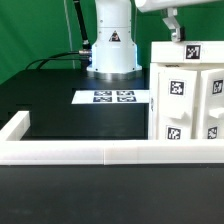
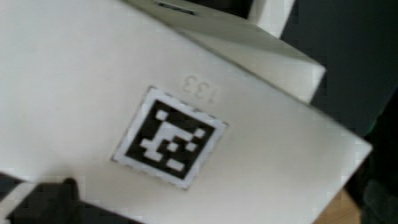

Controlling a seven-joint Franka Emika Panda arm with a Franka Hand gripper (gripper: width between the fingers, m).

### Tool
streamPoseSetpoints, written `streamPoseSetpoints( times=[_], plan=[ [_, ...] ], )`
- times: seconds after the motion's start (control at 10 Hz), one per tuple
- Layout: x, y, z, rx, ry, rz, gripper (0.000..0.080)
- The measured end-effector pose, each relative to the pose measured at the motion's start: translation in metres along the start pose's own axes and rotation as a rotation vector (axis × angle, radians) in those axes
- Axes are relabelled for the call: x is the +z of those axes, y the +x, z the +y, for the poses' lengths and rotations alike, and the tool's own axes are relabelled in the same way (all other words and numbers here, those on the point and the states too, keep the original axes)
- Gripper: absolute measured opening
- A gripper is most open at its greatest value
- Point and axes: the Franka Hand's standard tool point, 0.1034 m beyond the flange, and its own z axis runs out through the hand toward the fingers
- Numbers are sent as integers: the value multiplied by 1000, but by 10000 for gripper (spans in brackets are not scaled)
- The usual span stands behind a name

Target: Assemble cabinet

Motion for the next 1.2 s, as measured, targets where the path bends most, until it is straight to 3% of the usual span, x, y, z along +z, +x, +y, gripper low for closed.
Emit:
streamPoseSetpoints(
  times=[0.7,0.9,1.2],
  plan=[
    [3,-6,4,-470,-18,-27,797],
    [11,-10,5,-597,-42,-71,797],
    [22,-13,6,-590,-49,-96,797]
  ],
)
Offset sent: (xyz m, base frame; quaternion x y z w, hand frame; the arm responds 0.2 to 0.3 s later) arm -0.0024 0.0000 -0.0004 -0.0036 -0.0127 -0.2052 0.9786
